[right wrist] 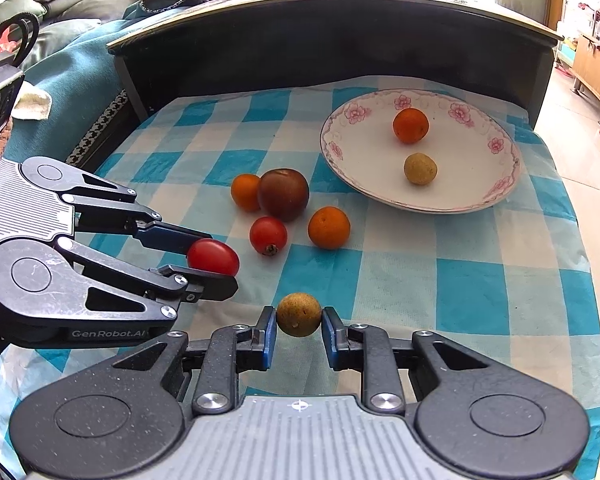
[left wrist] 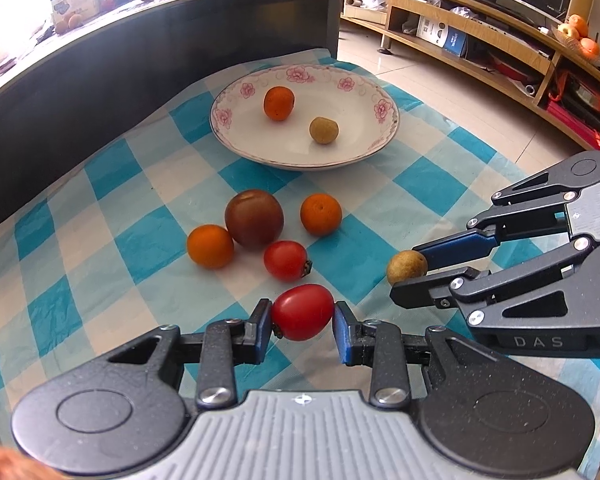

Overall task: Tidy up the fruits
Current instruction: 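Carry the tomato and brown fruit together over the white plate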

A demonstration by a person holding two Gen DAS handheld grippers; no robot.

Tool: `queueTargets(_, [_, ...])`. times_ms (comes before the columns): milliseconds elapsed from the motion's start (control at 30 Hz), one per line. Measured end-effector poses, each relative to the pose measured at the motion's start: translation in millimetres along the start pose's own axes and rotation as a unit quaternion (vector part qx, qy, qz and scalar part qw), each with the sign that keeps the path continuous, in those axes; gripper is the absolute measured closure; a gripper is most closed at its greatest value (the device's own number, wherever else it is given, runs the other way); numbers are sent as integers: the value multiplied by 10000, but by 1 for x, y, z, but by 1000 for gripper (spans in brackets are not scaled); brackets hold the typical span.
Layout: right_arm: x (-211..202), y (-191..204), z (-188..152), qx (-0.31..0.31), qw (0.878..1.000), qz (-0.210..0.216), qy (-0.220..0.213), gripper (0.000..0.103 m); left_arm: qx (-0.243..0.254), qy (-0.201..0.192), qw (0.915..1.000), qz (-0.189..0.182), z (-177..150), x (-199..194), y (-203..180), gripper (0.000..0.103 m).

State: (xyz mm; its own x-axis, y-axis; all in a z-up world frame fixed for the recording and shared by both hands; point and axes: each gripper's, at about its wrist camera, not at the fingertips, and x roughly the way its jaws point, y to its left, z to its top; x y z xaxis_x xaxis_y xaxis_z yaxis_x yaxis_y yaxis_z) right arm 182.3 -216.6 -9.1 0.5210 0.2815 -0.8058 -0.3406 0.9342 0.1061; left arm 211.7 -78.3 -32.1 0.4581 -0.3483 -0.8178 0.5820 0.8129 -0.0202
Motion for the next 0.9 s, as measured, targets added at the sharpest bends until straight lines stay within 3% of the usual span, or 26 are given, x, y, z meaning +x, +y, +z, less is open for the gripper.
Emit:
queueTargets(467, [-10, 2, 7, 18, 9998, -2, -210, 84, -79, -252, 9996, 47, 15, -8, -3, 62])
queueTargets(900, [-20, -12, 29, 147, 9978, -253, -600, 84, -203, -631, 9976, 189, 48, -8, 1, 62])
